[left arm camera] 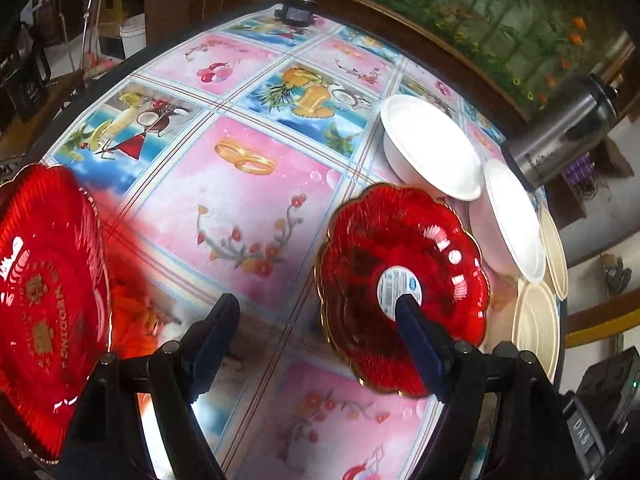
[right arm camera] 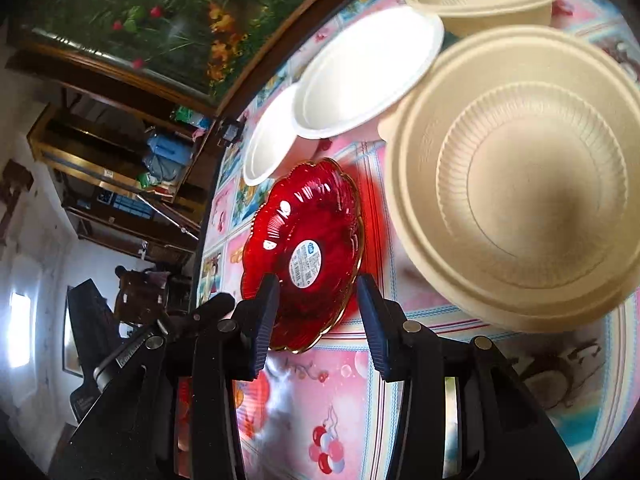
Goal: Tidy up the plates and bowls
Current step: 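Grasp the rim of the small labelled red plate with the left tool, then carry the small red plate onto the red plate stack and release it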
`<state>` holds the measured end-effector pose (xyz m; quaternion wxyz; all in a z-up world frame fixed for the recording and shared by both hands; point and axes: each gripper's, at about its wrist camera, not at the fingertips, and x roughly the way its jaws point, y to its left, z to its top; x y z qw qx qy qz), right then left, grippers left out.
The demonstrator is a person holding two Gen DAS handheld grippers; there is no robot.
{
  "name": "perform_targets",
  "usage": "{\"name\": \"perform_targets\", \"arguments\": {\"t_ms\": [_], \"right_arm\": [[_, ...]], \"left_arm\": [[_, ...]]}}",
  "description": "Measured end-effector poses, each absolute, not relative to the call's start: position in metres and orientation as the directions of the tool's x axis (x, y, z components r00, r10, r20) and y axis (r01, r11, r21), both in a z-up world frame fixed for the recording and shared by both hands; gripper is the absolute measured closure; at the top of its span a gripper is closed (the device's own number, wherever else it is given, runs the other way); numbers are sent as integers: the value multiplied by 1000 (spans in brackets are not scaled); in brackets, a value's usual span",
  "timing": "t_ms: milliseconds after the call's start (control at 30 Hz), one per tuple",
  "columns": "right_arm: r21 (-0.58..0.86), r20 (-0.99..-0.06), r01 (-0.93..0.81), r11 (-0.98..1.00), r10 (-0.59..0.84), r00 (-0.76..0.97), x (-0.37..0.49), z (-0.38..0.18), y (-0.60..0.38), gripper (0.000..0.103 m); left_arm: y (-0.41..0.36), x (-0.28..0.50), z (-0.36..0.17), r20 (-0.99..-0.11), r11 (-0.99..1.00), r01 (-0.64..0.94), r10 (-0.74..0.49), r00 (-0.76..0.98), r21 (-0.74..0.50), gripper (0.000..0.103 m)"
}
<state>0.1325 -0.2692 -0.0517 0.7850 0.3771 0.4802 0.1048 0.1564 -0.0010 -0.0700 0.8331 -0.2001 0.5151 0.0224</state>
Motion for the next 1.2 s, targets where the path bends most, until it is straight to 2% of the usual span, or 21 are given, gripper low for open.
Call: {"name": "perform_targets", "arguments": {"t_ms": [333,567,700,733,800,833,867,900,1200], "right_arm": [[665,-708,219,714,510,489,149,-64,-266,62],[686,-699,236,689,532,478,154,-77,-264,62],[699,-683,235,675,532,501,153,-80,-266,62],[702,-678,231,674,534,505,152,-80,-266,63],[704,-678,236,670,534,505,153,-83,-267,72],[706,-679,244,664,538,500,154,-86,-268,81],[712,-676,252,655,545,495,153,-89,-270,89],[727,-667,262,635,559,493,153,-94,-272,92],[681,-689,211,701,516,509,151,-84,-264,93]], "left_arm": [[-19,174,-86,-890,938,-220,-152,430,-267,23],[-23,177,-90,-884,946,-211,-131,448,-247,25],[-26,179,-94,-886,956,-189,-119,449,-224,50],[-27,179,-94,-884,960,-184,-107,454,-211,61],[-27,178,-95,-883,964,-174,-101,459,-201,74],[-28,178,-95,-883,965,-173,-96,460,-195,79],[-29,177,-95,-881,967,-171,-90,465,-189,80],[-30,176,-95,-878,968,-168,-88,470,-187,81],[-30,166,-94,-865,971,-166,-70,497,-174,81]]}}
